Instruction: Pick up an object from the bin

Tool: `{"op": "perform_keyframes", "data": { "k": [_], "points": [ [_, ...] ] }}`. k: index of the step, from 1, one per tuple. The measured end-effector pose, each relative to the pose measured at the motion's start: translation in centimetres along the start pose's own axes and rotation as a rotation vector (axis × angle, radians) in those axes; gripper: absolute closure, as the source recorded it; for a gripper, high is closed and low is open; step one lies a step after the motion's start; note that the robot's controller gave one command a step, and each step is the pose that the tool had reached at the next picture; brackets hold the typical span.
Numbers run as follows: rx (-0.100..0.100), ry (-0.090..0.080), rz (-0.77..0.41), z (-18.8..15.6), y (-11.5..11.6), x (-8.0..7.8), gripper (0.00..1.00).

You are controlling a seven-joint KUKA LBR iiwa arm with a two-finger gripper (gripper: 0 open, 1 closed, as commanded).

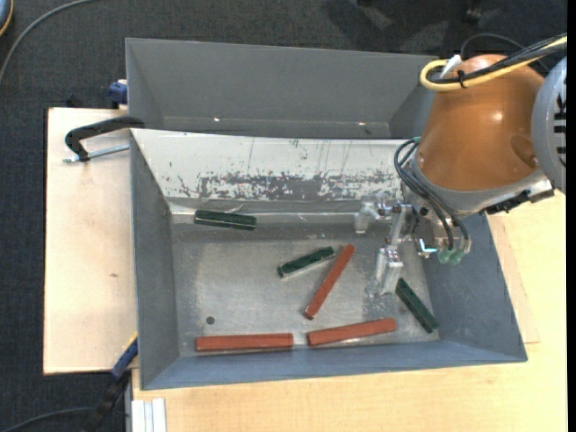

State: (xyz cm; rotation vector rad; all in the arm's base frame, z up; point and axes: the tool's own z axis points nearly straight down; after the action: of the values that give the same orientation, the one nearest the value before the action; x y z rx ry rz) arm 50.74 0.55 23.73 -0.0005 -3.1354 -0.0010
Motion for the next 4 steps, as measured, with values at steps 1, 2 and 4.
{"op": "perform_keyframes", "data": {
  "k": [1,2,4],
  "points": [
    [0.0,-0.006,-0.561,16.8,3.9,-6.6,0.0],
    [0.003,-0.013,-0.666,13.5,3.0,-5.8,0.0],
    [0.002,-0.006,-0.978,16.7,2.7,-7.3,0.0]
  ]
}}
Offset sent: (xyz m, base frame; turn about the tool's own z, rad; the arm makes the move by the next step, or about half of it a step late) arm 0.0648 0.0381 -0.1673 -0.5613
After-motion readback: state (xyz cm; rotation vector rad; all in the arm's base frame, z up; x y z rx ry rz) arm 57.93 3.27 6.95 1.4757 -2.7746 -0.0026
